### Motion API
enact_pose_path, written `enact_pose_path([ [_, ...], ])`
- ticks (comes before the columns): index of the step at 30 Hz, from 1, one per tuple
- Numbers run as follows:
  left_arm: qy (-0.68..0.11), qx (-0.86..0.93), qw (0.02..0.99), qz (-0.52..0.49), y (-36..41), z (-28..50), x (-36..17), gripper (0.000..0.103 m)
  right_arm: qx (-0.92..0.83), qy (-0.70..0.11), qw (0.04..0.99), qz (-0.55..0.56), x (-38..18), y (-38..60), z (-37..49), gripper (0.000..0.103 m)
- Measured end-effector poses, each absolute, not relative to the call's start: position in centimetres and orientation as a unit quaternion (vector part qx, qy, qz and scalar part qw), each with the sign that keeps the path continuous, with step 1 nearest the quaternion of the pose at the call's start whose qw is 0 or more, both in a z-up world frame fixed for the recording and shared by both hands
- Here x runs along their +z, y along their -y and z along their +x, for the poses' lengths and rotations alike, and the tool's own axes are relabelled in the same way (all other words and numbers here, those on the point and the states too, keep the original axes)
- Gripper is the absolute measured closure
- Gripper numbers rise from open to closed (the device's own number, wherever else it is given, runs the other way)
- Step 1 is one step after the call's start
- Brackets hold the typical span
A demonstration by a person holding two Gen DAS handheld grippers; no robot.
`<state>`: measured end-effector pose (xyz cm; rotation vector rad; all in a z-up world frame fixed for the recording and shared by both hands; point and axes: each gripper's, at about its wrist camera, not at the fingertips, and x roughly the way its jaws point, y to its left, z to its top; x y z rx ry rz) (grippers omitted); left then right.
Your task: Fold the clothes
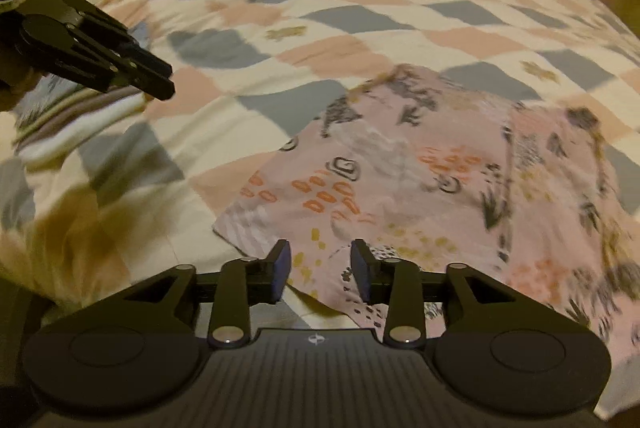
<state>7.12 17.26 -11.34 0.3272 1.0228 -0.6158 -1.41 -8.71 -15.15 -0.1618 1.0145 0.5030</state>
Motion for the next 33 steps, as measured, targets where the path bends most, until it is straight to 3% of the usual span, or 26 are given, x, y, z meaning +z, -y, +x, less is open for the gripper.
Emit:
enact_pose_path([
  [8,-0.444,-0.320,0.797,0.256,-15.1,10.3,-8.4,0.064,0.220,-0.481,0.847,-0.051,-14.1,8.5,-0.5,0.064],
  [17,-0.364,-0.388,0.753,0.388,-15.6,13.4,-11.9,0.050,0.216,-0.474,0.850,-0.072,-16.6,2.3,-0.6,0.057],
  [24,-0.305,-0.467,0.701,0.445,-16.9,15.6,-17.4,0.050,0.156,-0.476,0.858,-0.110,-22.6,-6.0,-1.8,0.057],
  [27,-0.278,-0.494,0.678,0.468,-17.6,16.0,-19.2,0.050,0.124,-0.484,0.852,-0.154,-25.1,-9.1,-1.9,0.050],
  [33,-0.182,-0.555,0.609,0.537,-18.5,16.8,-21.6,0.050,0.067,-0.457,0.859,-0.221,-26.4,-11.8,-2.9,0.051],
])
